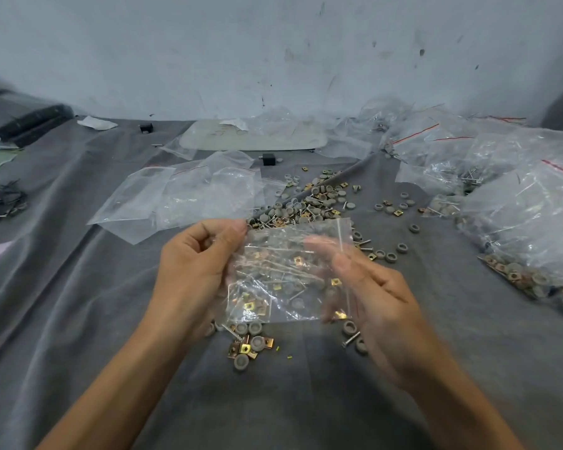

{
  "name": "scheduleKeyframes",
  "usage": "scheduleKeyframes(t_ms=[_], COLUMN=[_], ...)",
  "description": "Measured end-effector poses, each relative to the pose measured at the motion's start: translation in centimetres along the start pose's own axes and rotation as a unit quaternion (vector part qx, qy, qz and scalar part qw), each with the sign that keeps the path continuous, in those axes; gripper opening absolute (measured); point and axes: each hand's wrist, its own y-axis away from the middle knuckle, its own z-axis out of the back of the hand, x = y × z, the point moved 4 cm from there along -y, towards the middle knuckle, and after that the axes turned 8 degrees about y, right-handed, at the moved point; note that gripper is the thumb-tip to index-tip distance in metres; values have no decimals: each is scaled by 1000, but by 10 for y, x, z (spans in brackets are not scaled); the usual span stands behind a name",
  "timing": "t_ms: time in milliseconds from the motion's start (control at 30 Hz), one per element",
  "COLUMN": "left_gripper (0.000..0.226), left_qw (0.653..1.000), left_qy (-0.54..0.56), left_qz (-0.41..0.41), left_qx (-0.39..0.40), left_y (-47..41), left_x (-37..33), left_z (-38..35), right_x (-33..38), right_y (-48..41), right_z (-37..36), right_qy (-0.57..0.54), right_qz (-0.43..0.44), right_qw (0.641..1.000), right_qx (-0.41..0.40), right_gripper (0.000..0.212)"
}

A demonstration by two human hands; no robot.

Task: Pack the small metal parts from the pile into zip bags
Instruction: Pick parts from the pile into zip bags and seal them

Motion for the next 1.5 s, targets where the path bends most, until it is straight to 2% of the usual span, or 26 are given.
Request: scheduleKeyframes(t_ms=[67,233,300,367,433,533,600,667,733,800,900,1033,1133,1233,1333,1433,1500], left_gripper=[15,11,14,23,30,58,85,109,121,122,114,82,66,56,66,103,121], left_qw=[999,995,998,997,974,904,892,870,833,813,840,890,927,937,926,885,867], left_qy=[38,69,29,-77,-214,-386,-395,-418,-458,-478,-423,-332,-243,-198,-198,-277,-348], left_qz=[12,76,58,0,-73,-181,-181,-152,-149,-133,-90,-67,-28,13,61,96,106], left_qx=[-15,20,11,3,-6,34,127,214,273,304,327,306,285,286,315,361,341], left_y=[-2,-5,-5,-5,-3,5,13,23,31,35,34,29,27,29,30,34,41], left_x=[-1,-2,-6,-13,-19,-31,-33,-29,-21,-13,-10,-16,-15,-10,-4,6,12], left_z=[3,5,8,10,12,8,-3,-14,-20,-23,-23,-21,-22,-28,-26,-24,-26], right_x=[0,2,4,5,3,3,0,-2,0,3,2,12,16,17,18,17,17], right_y=[0,-2,-3,-4,-4,-2,-1,0,1,4,7,9,8,5,3,1,-1], right_z=[3,9,12,14,17,16,10,5,0,-8,-16,-16,-12,-8,-2,8,16], right_qy=[-41,-145,-174,-175,-166,-157,-116,-42,27,70,85,52,39,31,12,-27,-38], right_qz=[-12,-66,-73,-66,-76,-75,-63,-46,-17,0,2,31,46,60,66,58,60], right_qw=[999,987,982,982,983,984,988,995,996,991,987,987,993,997,998,995,990], right_qx=[-19,-29,-30,-24,-14,37,79,80,87,110,138,151,102,40,-15,-72,-118], right_gripper=[36,44,43,34,44,61,63,56,46,35,22,11,13,13,18,32,35])
